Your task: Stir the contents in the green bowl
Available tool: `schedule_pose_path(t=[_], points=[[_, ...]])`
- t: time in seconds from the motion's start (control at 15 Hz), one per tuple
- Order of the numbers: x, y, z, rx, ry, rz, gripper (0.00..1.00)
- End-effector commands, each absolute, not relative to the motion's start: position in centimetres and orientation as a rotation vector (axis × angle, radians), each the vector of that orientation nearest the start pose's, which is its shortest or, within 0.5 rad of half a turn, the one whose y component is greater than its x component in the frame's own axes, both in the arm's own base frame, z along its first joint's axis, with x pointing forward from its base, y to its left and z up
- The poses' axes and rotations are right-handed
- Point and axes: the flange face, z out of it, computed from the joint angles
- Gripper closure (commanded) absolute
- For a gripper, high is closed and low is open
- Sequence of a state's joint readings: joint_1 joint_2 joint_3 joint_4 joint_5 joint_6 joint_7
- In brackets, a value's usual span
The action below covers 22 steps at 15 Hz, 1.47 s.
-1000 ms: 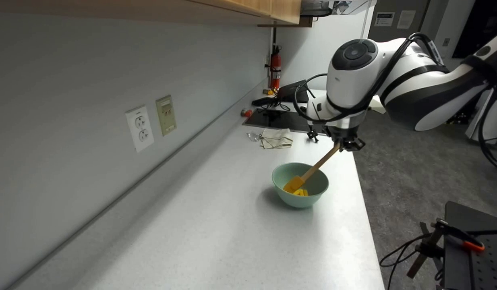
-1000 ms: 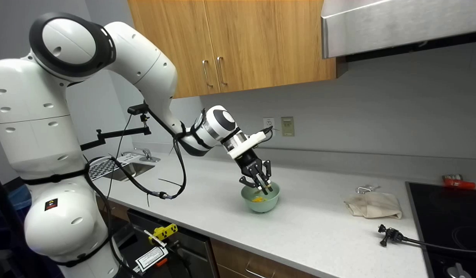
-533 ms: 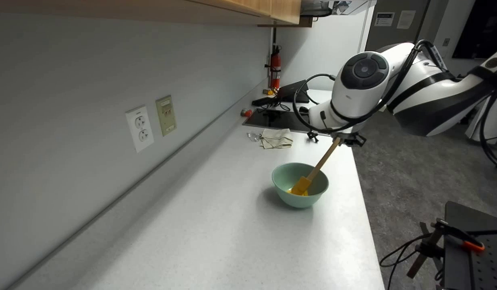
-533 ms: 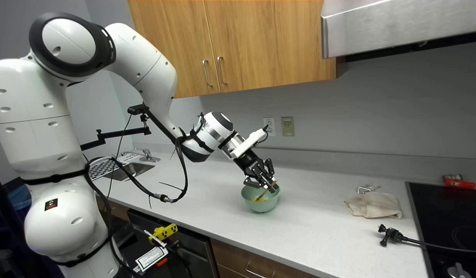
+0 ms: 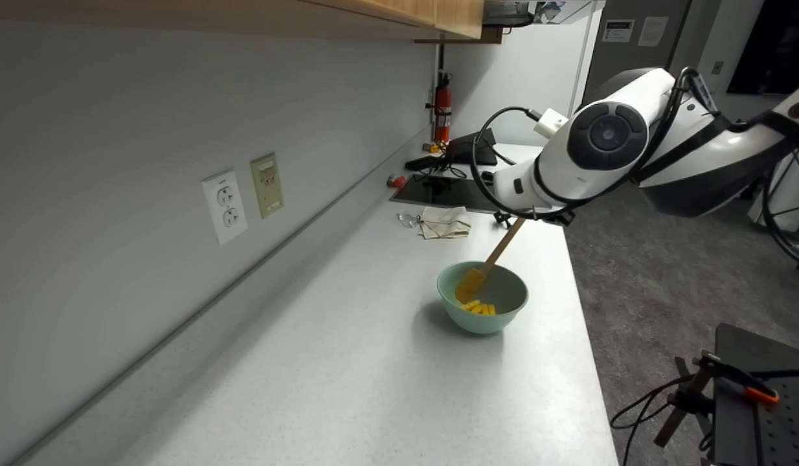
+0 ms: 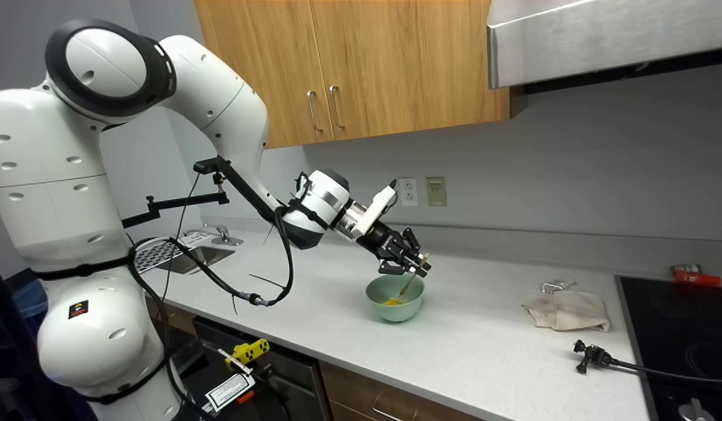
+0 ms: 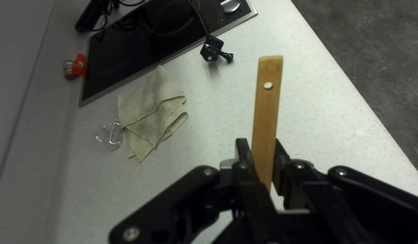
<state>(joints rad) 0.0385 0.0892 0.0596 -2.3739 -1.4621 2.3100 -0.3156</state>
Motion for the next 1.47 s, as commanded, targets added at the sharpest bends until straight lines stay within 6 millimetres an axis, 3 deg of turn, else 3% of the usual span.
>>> schedule_pose_path(t=[0.0, 0.33, 0.93, 1.4], points=[[49.8, 2.5, 28.9, 1.469, 1.53, -0.203, 0.96], [48.9, 1.9, 28.1, 1.411, 1.546, -0.206, 0.96], [47.1, 3.3, 26.6, 1.427, 1.64, -0.211, 0.96], [47.4, 3.1, 27.8, 1.49, 1.666, -0.202, 0.96]])
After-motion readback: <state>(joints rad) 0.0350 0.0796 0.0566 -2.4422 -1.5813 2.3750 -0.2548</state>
